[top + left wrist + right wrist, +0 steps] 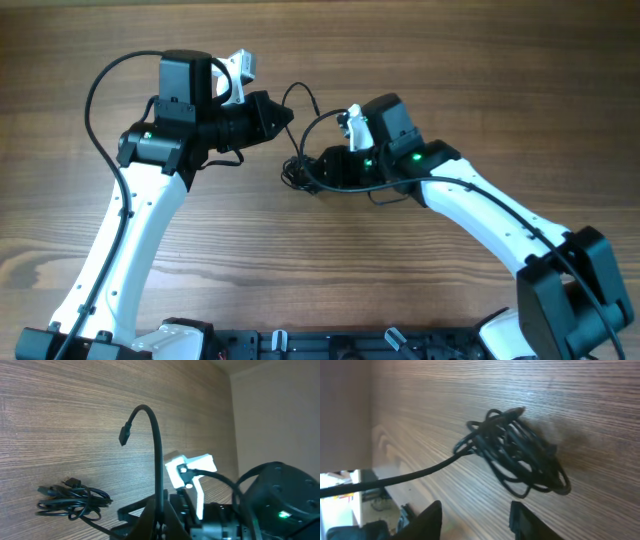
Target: Untangle cables
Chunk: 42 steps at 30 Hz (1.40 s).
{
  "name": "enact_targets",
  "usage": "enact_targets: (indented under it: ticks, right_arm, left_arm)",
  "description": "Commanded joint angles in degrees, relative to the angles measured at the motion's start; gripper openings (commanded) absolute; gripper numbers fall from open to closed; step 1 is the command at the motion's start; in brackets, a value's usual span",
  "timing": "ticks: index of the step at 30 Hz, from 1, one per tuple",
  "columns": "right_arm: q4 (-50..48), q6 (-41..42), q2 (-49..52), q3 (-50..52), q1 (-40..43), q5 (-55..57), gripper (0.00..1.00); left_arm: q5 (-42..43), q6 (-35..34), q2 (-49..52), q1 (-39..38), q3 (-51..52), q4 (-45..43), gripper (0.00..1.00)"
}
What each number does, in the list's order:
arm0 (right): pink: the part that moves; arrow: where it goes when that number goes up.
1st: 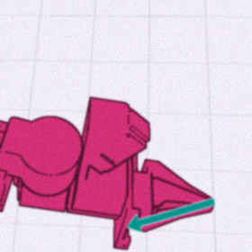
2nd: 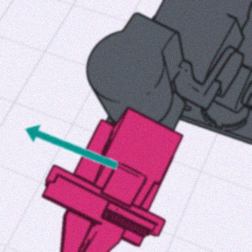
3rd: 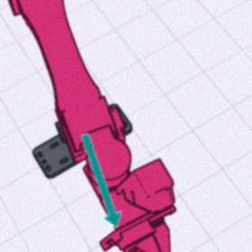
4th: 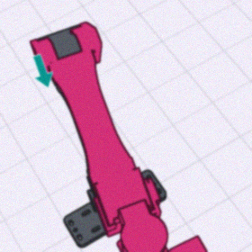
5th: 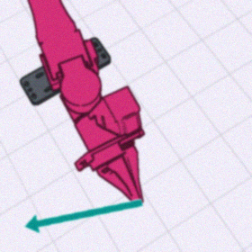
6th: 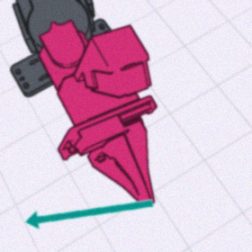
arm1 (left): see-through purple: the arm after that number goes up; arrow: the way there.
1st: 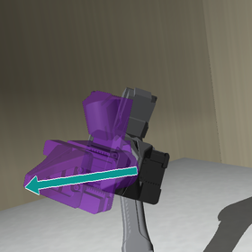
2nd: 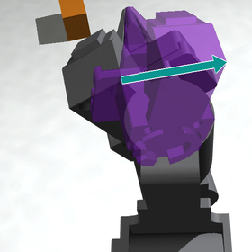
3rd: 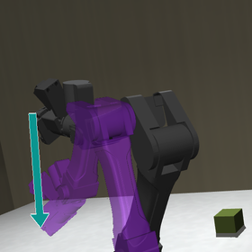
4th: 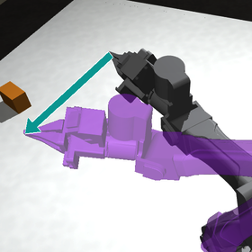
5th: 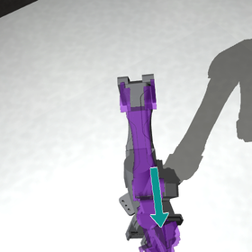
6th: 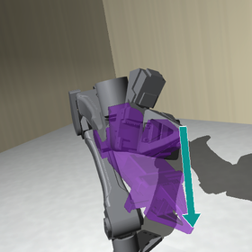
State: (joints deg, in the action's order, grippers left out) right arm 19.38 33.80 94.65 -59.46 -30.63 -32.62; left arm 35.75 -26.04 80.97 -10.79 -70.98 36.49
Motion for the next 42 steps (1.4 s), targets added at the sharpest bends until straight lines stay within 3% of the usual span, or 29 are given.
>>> enact_targets:
  ticks: [1,12,17,19,22,28,34,36,37,39,41,42]
  right_arm:
    - [-0.63,0.74,3.04,-0.85,-0.98,2.95,0.40]
    - [-10.99,0.81,11.58,-0.85,-2.54,5.64,0.38]
    - [-16.06,0.81,14.71,-0.85,-2.78,6.10,0.04]
    - [-14.40,0.66,13.84,-0.85,-2.64,7.39,0.04]
    - [-10.43,-0.74,10.49,-0.85,-1.81,7.96,0.04]
    - [3.32,-1.20,-6.88,-0.87,0.85,11.65,0.04]
    - [9.73,-0.83,-17.11,-0.87,2.54,11.50,0.04]
    - [10.64,-1.29,-17.38,-0.87,2.54,9.75,0.04]
    - [10.95,-2.05,-17.22,-0.87,2.54,8.70,0.04]
    - [11.08,-2.40,-17.25,-0.87,2.54,7.78,0.04]
    - [9.86,-3.89,-17.25,-0.87,2.54,4.92,0.04]
    - [9.33,-4.02,-17.27,-0.87,2.54,3.58,0.04]
  left_arm:
    - [1.05,-1.46,-1.36,0.22,-0.35,0.20,0.04]
    - [1.05,-1.46,-1.36,0.22,-0.35,0.39,0.04]
    - [0.72,-1.42,-1.36,0.22,-0.35,0.39,0.04]
    - [-0.90,-1.42,-1.36,0.87,-0.35,0.59,0.04]
    - [-3.82,-1.42,-1.36,3.69,-0.35,1.33,0.04]
    - [-12.37,-1.03,-1.36,13.57,-0.35,6.99,0.04]
    - [-12.87,7.96,-1.36,17.49,-0.33,11.72,0.04]
    - [-12.81,9.55,-1.33,17.07,-0.33,13.46,0.09]
    - [-12.66,10.75,-1.33,16.81,-0.33,14.62,0.19]
    - [-12.66,12.22,-1.29,15.96,-0.28,16.28,0.47]
    - [-12.68,14.69,-0.94,14.56,-0.28,17.81,0.62]
    - [-12.68,15.61,-0.66,13.99,-0.28,18.16,0.65]
